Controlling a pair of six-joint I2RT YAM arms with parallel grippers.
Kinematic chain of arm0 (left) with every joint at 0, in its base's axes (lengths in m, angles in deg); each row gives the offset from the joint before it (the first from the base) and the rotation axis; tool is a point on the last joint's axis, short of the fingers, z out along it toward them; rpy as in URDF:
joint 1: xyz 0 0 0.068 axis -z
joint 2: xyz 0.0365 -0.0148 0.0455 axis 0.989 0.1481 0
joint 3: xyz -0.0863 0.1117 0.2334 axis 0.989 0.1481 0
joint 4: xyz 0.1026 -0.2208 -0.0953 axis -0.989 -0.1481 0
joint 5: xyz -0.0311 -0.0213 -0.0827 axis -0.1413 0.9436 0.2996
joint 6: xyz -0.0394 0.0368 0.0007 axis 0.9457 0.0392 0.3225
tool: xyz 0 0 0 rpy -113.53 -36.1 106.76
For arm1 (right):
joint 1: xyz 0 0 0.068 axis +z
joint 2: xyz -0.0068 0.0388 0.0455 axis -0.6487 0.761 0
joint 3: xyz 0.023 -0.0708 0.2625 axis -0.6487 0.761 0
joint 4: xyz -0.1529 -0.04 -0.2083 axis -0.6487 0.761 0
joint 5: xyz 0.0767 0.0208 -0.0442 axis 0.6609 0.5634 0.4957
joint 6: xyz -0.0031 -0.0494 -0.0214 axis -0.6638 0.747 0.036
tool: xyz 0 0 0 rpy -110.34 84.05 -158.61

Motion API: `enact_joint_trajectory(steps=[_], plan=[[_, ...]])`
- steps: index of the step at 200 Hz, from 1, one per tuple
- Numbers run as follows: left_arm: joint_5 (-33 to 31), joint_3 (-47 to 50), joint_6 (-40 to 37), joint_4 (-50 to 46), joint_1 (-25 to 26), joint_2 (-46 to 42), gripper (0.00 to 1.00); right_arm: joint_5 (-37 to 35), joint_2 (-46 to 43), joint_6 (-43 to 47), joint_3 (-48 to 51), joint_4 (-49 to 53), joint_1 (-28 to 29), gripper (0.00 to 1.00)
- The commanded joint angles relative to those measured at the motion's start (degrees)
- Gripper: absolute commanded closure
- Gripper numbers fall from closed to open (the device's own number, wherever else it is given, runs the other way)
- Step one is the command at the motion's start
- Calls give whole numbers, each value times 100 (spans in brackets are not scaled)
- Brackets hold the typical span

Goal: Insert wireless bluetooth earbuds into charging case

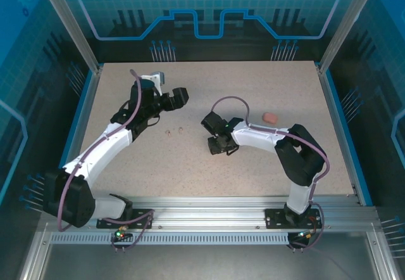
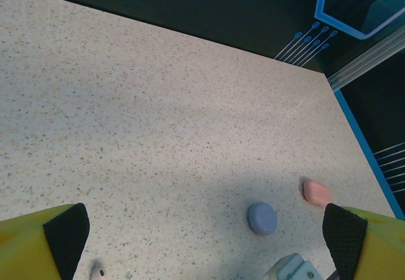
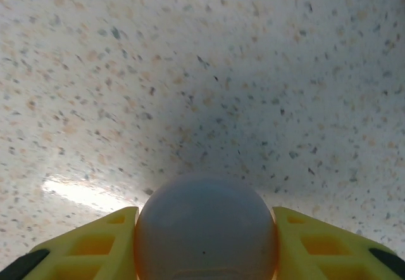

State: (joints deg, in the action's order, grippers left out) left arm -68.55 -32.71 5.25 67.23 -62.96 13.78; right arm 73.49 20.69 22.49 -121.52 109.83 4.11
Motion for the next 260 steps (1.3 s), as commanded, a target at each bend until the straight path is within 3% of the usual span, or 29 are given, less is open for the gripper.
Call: enact_joint_trajectory(steps=[1,15,37,51,126,207,236,260], plan=[[-219,-217,-142,-59,145,92,1,-3,-6,-270,162,-254,-113,63],[-263,-217,-148,-36,197,104,1,6,35,-301,223,-259,-145,55],[-285,-234,-163,-43,236,114,1,109,-28,-374,293,-194,-149,28],[-301,-261,-191,-64,248,107,1,181,-157,-443,354,-177,-150,22],[-378,-209,-324,-61,248,-66,1,838,-568,-919,651,-371,21,19],[-391,-94,-324,38,248,-106,1,1328,-498,-757,83,-316,269,20],[-405,-65,-333,38,246,-116,1,1333,-585,-669,-147,-170,367,20],[-426,-52,-358,14,241,-145,1,922,-616,-658,-272,159,262,20]])
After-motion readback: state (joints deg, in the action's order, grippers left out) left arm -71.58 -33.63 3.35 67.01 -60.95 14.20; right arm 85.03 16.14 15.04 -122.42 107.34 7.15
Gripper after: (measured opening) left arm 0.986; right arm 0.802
